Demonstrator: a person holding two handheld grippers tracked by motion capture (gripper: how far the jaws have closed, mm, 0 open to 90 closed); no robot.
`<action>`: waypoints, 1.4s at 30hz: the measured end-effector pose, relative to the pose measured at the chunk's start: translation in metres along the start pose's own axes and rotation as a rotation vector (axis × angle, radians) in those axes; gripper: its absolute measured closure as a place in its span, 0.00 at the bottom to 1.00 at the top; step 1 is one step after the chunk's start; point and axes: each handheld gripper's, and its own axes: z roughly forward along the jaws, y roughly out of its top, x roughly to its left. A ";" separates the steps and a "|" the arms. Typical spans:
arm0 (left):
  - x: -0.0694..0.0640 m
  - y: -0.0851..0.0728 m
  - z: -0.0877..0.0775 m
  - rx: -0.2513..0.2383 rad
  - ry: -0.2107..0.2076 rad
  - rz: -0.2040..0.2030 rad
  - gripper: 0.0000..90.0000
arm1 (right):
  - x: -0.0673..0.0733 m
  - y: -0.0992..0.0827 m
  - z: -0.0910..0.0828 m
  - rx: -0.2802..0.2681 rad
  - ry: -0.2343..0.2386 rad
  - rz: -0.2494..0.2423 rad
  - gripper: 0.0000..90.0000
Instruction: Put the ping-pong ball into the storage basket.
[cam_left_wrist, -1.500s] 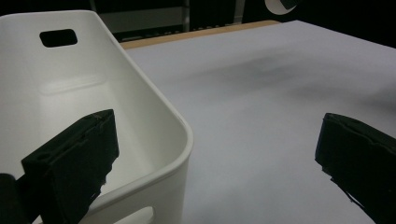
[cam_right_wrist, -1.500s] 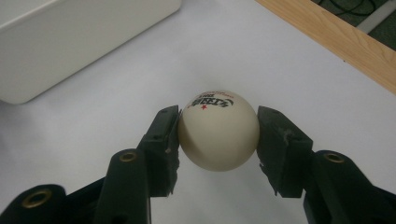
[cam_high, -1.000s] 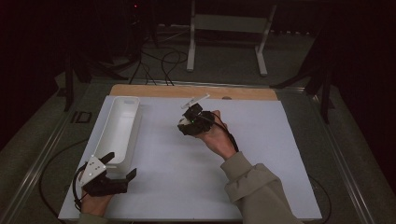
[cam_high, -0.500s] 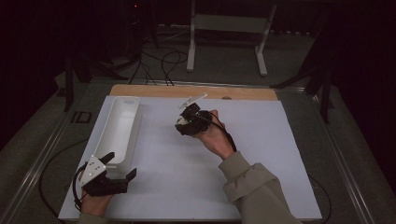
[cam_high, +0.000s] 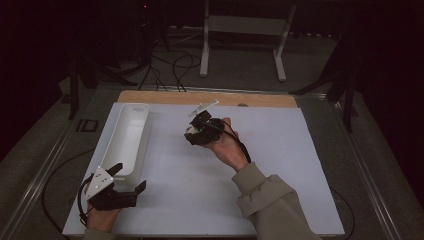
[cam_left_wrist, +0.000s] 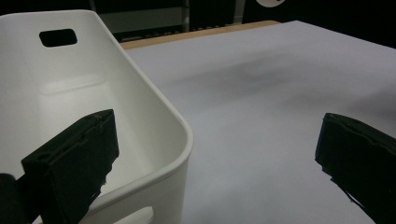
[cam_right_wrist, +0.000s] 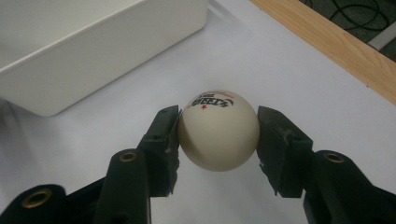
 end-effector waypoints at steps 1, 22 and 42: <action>0.000 0.000 0.000 0.000 0.000 0.000 0.00 | 0.000 0.000 0.000 0.000 0.000 0.000 0.56; 0.000 0.000 0.000 0.001 0.000 -0.002 0.00 | 0.010 0.006 0.001 -0.011 0.020 -0.018 0.56; 0.000 0.000 0.000 0.000 -0.001 -0.003 0.00 | 0.023 0.011 0.005 -0.019 0.042 -0.036 0.56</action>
